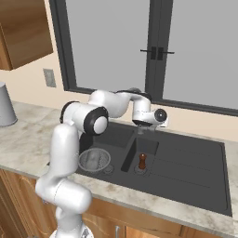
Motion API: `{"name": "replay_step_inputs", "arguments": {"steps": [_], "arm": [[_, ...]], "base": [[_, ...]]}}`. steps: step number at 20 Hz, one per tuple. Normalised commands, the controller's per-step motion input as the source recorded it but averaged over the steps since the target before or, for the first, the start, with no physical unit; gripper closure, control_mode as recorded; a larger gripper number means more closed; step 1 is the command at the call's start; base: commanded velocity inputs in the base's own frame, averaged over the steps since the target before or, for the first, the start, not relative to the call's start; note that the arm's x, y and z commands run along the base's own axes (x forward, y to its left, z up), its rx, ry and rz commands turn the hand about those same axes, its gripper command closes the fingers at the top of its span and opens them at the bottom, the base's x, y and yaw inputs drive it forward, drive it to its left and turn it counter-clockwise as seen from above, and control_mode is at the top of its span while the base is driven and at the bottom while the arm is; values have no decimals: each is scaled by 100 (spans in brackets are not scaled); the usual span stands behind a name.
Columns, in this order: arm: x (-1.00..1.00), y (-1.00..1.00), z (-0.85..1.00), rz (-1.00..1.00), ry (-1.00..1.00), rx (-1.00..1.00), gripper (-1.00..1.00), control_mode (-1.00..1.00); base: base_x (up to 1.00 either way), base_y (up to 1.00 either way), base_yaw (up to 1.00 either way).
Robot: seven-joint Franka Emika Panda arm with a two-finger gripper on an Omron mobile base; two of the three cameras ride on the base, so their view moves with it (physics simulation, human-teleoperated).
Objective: Pick the glass cup and colander and place them in the sink. Then turn on the water.
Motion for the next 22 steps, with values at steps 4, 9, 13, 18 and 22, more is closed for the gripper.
{"name": "replay_step_inputs", "arguments": {"steps": [4,9,13,18,22], "arm": [[16,0,-9,0,1,0,-100,-100],[20,0,-14,0,0,1,-100,-100],[24,-1,-17,0,0,2,-100,-100],[27,-2,-20,0,1,3,-100,-100],[25,-12,-31,0,1,5,-100,-100]], "base": [[0,0,0],[0,0,0],[0,0,0],[0,0,0],[0,0,0]]}}
